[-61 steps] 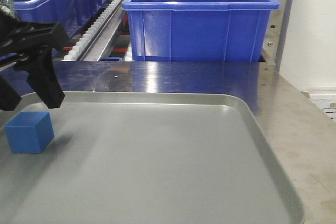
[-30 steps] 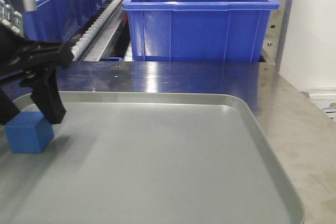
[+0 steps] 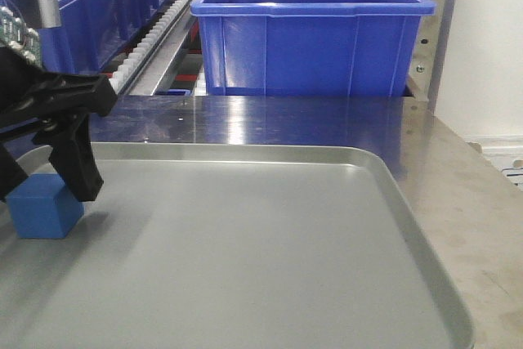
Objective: Sort and place red and blue blocks on shelf
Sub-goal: 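Lower the open left gripper over the blue cube and close it, then lift the blue cube off the tray with the left gripper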
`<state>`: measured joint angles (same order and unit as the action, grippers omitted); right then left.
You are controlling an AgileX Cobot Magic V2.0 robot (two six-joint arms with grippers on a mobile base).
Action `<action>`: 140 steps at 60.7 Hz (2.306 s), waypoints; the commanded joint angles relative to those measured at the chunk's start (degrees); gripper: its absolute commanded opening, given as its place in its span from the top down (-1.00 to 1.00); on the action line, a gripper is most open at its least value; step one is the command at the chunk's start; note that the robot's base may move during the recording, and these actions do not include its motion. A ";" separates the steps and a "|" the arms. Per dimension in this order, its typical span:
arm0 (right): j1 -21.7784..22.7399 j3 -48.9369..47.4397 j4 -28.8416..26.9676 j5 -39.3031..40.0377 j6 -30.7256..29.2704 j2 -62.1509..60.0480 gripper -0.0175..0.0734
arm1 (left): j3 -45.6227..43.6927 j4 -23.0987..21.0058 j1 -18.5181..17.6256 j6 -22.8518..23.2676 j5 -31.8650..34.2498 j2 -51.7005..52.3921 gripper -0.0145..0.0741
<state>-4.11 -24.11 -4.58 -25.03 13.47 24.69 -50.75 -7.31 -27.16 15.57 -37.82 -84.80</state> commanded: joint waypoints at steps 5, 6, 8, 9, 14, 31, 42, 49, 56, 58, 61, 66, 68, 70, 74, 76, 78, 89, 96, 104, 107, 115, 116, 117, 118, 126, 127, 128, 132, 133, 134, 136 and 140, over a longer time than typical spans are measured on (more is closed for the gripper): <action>0.26 -1.55 0.58 5.05 -0.21 0.15 0.51 | -1.51 -0.19 -0.41 0.57 1.61 1.48 -0.36; 0.26 -1.55 0.58 5.05 -0.21 0.15 0.51 | -1.51 -0.19 -0.41 0.57 1.61 1.48 -0.36; 0.26 -1.55 0.58 5.05 -0.21 0.15 0.51 | -1.51 -0.04 -0.41 0.57 1.61 1.48 -0.36; 0.26 -1.55 0.58 5.05 -0.21 0.15 0.51 | -1.51 -0.04 -0.41 0.57 1.61 1.48 -0.36; 0.26 -1.55 0.58 5.05 -0.21 0.15 0.51 | -1.51 0.20 -0.41 0.57 1.90 1.48 -0.36; 0.26 -1.55 0.58 5.05 -0.21 0.15 0.51 | -1.51 0.64 -0.41 0.57 2.32 1.48 -0.36; 0.26 -1.55 0.58 5.05 -0.21 0.15 0.51 | -1.51 0.64 -0.41 0.57 2.11 1.48 -0.36; 0.26 -1.55 0.58 5.05 -0.21 0.15 0.51 | -1.51 0.64 -0.41 0.57 2.22 1.40 -0.36; 0.26 -1.55 0.58 5.05 -0.21 0.15 0.51 | -1.51 0.64 -0.41 0.57 2.22 1.40 -0.36; 0.26 -1.55 0.58 5.05 -0.21 0.15 0.51 | -1.51 0.64 -0.41 0.57 2.22 1.40 -0.36; 0.26 -1.55 0.58 5.05 -0.21 0.15 0.51 | -1.51 0.64 -0.41 0.57 2.22 1.40 -0.36; 0.26 -1.55 0.58 5.05 -0.21 0.15 0.51 | -1.51 0.64 -0.41 0.57 2.22 1.40 -0.36; 0.26 -1.55 0.58 5.05 -0.21 0.15 0.51 | -1.51 0.64 -0.41 0.57 2.22 1.40 -0.36; 0.26 -1.55 0.58 5.05 -0.21 0.15 0.51 | -1.51 0.64 -0.41 0.57 2.22 1.40 -0.36; 0.26 -1.55 0.58 5.05 -0.21 0.15 0.51 | -1.51 0.64 -0.41 0.57 2.22 1.40 -0.36; 0.26 -1.55 0.58 5.05 -0.21 0.15 0.51 | -1.51 0.64 -0.41 0.57 2.22 1.40 -0.36; 0.26 -1.55 0.58 5.05 -0.21 0.15 0.51 | -1.39 0.64 -0.41 0.57 2.22 1.40 -0.36; 0.26 -1.55 0.58 5.05 -0.21 0.15 0.51 | -0.55 0.64 -0.41 0.57 2.34 1.40 -0.36; 0.26 -1.55 0.58 5.05 -0.21 0.15 0.51 | 0.00 0.64 -0.41 0.57 2.34 1.40 -0.36; 0.26 -1.55 0.58 5.05 -0.21 0.15 0.51 | 0.00 0.64 -0.41 0.57 2.34 1.40 -0.36; 0.26 -1.55 0.58 5.05 -0.21 0.15 0.51 | 0.00 0.64 -0.41 0.57 2.34 1.40 -0.36; 0.26 -1.55 0.58 5.05 -0.21 0.15 0.51 | 0.00 0.64 -0.41 0.57 2.34 1.40 -0.36; 0.26 -1.55 0.58 5.05 -0.21 0.15 0.51 | 0.00 0.64 -0.41 0.57 2.34 1.40 -0.36; 0.26 -1.55 0.58 5.05 -0.21 0.15 0.51 | 0.00 0.64 -0.41 0.57 2.34 1.40 -0.36; 0.26 -1.55 0.58 5.05 -0.21 0.15 0.51 | 0.00 0.64 -0.41 0.57 2.34 1.40 -0.36; 0.26 -1.55 0.58 5.05 -0.21 0.15 0.51 | 0.00 0.64 -0.41 0.57 2.34 1.40 -0.36; 0.26 -1.55 0.58 5.05 -0.21 0.15 0.51 | 0.00 0.64 -0.41 0.57 2.34 1.40 -0.36; 0.26 -1.55 0.58 5.05 -0.21 0.15 0.51 | 0.00 0.64 -0.41 0.57 2.34 1.40 -0.36; 0.26 -1.55 0.58 5.05 -0.21 0.15 0.51 | 0.00 0.64 -0.41 0.57 2.34 1.40 -0.36; 0.26 -1.55 0.58 5.05 -0.21 0.15 0.51 | 0.00 0.64 -0.41 0.57 2.34 1.40 -0.36; 0.26 -1.55 0.58 5.05 -0.21 0.15 0.51 | 0.00 0.64 -0.41 0.57 2.34 1.40 -0.36; 0.26 -1.55 0.58 5.05 -0.21 0.15 0.51 | 0.00 0.64 -0.41 0.57 2.34 1.40 -0.36; 0.26 -1.55 0.58 5.05 -0.21 0.15 0.51 | 0.00 0.64 -0.41 0.57 2.34 1.40 -0.36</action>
<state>-4.11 -24.11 -4.58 -25.03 13.47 24.69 -49.55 -6.43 -27.16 15.69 -37.48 -84.80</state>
